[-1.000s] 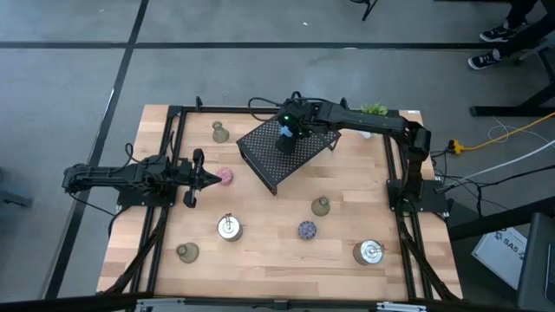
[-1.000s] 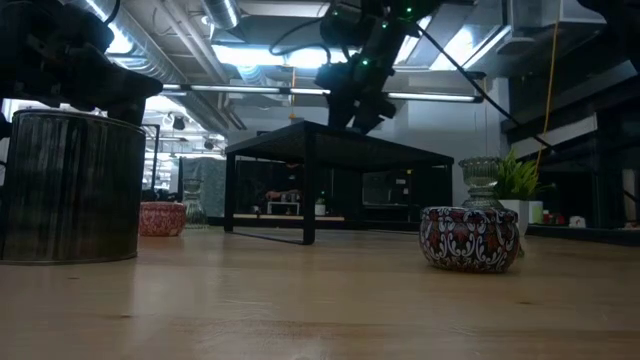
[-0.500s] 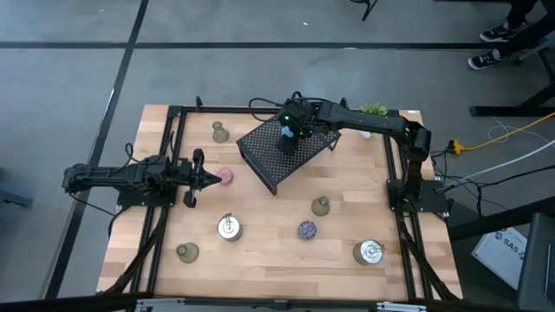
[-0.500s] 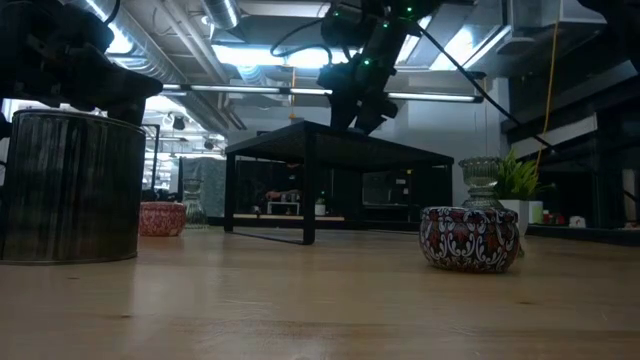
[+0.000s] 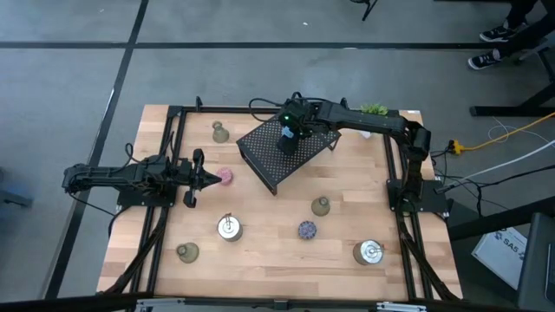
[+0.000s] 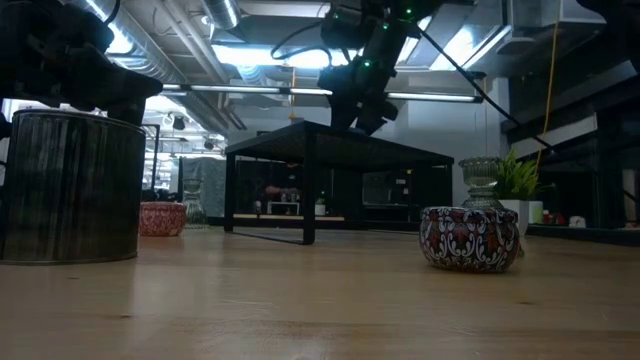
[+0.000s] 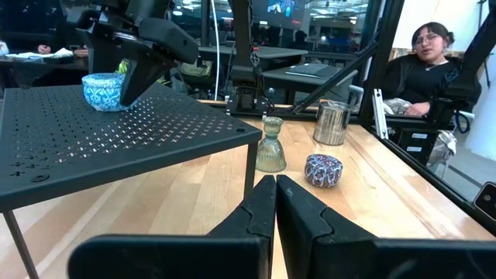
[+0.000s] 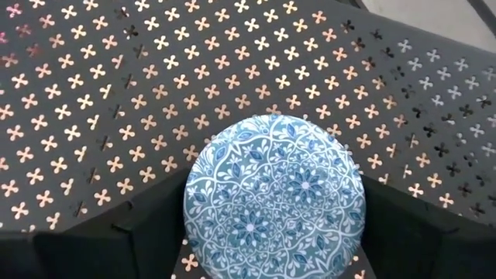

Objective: Pick & Place candle stick holders
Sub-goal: Put the light blue small scented candle on the shelf, then put the red small scented candle on the shelf aligned with the light blue small scented candle

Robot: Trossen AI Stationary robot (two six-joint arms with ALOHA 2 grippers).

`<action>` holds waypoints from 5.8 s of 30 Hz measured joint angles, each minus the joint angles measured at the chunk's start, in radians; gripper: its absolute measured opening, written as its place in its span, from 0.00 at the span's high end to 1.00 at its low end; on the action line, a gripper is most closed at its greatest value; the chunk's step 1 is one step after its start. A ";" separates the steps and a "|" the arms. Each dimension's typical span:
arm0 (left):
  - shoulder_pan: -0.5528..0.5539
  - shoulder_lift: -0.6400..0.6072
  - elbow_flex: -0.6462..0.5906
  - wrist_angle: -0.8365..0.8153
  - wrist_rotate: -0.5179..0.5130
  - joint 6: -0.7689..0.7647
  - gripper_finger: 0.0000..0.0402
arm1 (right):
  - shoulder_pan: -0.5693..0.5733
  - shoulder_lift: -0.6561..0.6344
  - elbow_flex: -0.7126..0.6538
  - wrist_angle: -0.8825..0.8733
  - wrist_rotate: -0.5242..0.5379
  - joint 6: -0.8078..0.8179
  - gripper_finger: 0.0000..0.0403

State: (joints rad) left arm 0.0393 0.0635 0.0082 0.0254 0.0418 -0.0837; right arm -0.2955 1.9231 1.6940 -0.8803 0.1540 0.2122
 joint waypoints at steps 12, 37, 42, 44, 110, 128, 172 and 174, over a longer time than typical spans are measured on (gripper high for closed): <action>0.000 0.000 0.000 0.000 0.000 0.000 0.98 | -0.001 0.002 -0.002 0.021 -0.002 0.000 0.17; 0.000 0.000 0.000 0.000 0.000 0.000 0.98 | 0.039 -0.124 -0.002 0.018 -0.040 -0.027 0.04; 0.000 0.000 0.000 0.000 0.000 0.000 0.98 | 0.087 -0.188 -0.006 -0.015 -0.039 -0.045 0.04; 0.000 0.000 0.000 0.000 0.000 0.000 0.98 | 0.110 -0.220 -0.022 -0.043 -0.039 -0.045 0.04; 0.000 0.000 0.000 0.000 0.000 0.000 0.98 | 0.690 -0.330 -0.260 0.101 -0.163 -0.221 0.04; 0.000 0.000 0.000 0.000 0.000 0.000 0.98 | 0.704 -0.278 -0.473 0.278 -0.166 -0.221 0.04; 0.000 0.000 0.000 0.000 0.000 0.000 0.98 | 0.650 -0.122 -0.570 0.368 -0.205 -0.184 0.04; 0.000 0.000 0.000 0.000 0.000 0.000 0.98 | 0.650 -0.122 -0.570 0.369 -0.207 -0.183 0.04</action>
State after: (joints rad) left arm 0.0395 0.0635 0.0082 0.0254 0.0418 -0.0838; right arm 0.3550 1.8011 1.1240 -0.5115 -0.0528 0.0296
